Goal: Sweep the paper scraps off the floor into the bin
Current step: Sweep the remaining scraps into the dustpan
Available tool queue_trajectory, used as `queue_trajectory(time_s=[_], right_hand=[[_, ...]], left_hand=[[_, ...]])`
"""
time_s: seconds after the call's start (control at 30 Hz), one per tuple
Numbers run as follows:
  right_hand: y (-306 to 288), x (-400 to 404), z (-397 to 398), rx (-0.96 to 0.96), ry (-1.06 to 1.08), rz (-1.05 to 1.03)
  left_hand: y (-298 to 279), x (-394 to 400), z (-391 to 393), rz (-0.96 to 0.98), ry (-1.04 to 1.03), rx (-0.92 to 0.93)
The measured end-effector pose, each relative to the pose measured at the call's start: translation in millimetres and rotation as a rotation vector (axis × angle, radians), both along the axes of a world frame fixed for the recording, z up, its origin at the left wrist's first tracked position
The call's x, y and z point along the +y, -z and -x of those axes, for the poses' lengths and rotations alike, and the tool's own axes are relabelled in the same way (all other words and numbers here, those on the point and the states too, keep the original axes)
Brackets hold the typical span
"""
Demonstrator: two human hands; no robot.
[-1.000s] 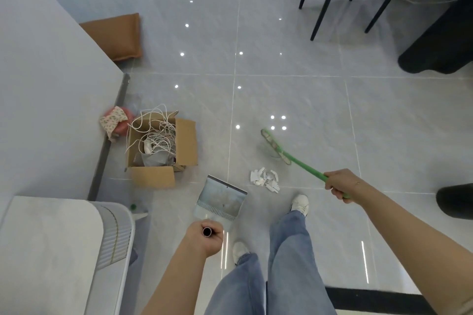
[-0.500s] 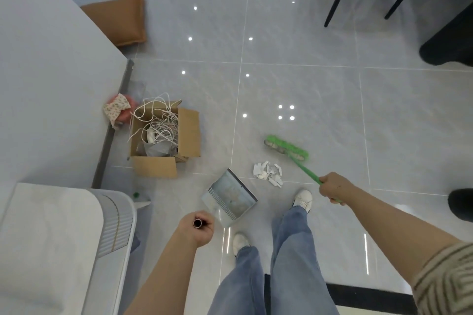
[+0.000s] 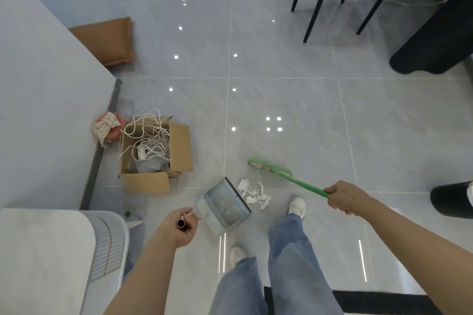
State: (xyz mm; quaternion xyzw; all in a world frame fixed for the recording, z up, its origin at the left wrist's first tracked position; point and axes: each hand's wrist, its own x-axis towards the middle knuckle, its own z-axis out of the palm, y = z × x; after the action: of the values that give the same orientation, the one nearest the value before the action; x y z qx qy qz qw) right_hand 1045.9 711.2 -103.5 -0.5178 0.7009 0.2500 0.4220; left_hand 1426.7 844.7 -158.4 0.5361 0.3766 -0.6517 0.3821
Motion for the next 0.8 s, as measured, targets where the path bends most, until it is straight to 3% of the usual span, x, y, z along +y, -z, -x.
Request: queue_trajectory(time_s=[0.4, 0.63, 0.8], right_hand=[[41.9, 74.5, -33.8, -0.036, 0.247, -0.12], [37.1, 115.9, -75.8, -0.08, 0.132, -0.208], [20.4, 99.7, -66.5, -0.147, 0.301, -0.236]], left_hand=[[-1.8, 46.5, -26.1, -0.073, 0.15, -0.074], [18.8, 56.5, -29.3, -0.124, 0.041, -0.068], [18.4, 55.1, -26.6, -0.137, -0.022, -0.061]])
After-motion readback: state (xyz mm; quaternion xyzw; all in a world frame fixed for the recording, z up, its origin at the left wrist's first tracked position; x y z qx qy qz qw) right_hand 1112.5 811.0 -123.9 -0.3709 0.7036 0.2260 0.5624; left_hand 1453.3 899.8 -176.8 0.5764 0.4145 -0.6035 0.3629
